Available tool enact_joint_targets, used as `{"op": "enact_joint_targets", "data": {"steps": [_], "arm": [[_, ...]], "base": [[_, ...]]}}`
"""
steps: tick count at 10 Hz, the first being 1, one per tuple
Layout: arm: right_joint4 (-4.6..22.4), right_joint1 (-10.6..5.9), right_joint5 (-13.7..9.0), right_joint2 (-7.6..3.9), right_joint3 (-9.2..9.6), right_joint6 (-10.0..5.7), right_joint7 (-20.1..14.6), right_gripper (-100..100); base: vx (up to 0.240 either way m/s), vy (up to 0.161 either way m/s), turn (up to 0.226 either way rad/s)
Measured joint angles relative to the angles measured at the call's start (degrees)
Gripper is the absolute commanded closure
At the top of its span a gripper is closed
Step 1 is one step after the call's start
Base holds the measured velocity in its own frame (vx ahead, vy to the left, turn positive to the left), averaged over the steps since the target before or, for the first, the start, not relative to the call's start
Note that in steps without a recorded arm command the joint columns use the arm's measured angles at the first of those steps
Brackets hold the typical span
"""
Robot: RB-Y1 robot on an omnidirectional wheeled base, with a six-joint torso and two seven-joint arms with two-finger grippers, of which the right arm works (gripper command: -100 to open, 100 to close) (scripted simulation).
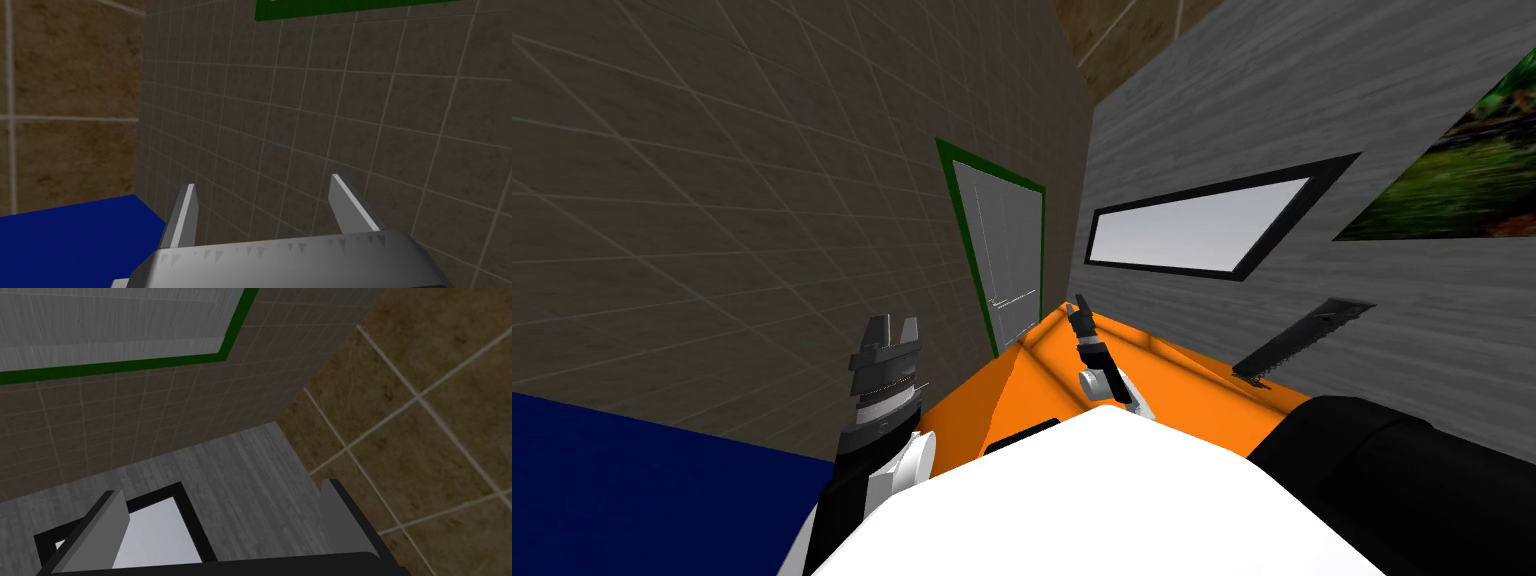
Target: Pull the door open
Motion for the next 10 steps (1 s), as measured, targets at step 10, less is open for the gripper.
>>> {"op": "enact_joint_targets", "data": {"steps": [10], "arm": [[16.2,-5.97,0.2,-2.66,-0.76,-4.52,-2.3,-100]], "base": [[0.065,0.006,0.099]]}}
